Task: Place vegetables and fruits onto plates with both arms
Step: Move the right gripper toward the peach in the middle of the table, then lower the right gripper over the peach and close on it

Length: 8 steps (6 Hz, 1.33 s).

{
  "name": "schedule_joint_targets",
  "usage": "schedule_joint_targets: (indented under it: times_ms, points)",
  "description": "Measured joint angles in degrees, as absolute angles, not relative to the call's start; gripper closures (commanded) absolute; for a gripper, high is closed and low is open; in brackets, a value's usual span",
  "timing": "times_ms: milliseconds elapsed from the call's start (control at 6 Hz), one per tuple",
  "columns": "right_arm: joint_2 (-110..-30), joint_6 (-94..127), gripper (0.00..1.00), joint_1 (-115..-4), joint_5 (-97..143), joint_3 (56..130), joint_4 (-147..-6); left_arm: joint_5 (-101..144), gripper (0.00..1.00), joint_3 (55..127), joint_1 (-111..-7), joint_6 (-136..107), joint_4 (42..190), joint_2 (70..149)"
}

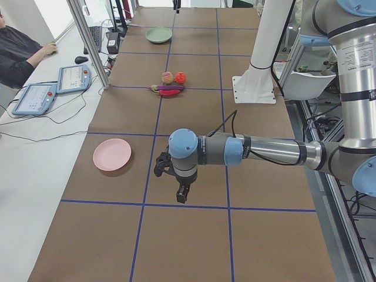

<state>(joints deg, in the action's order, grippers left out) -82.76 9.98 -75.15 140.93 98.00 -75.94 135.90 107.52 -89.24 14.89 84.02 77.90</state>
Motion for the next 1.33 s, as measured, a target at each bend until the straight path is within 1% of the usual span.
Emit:
schedule_joint_targets:
  times_ms: [500,667,1000,1333]
  points:
    - [-67.02,34.16,0.00,-55.70,128.09,97.88,-76.01,136.05,0.00,107.11,-89.09,14.88,84.02,78.10]
    - [-61.86,40.59,0.00,-49.56,121.53,96.18,-77.34,136.05,0.00,106.93,-89.06,14.95,84.02,78.12]
    - [-49.91,46.32,0.00,-43.00,114.03,88.56,-83.15,136.05,0.00,106.75,-89.04,14.98,84.02,78.13]
    - [-43.06,47.92,0.00,-39.85,109.98,81.06,-84.28,136.05,0.00,106.74,-89.03,15.02,84.02,78.13]
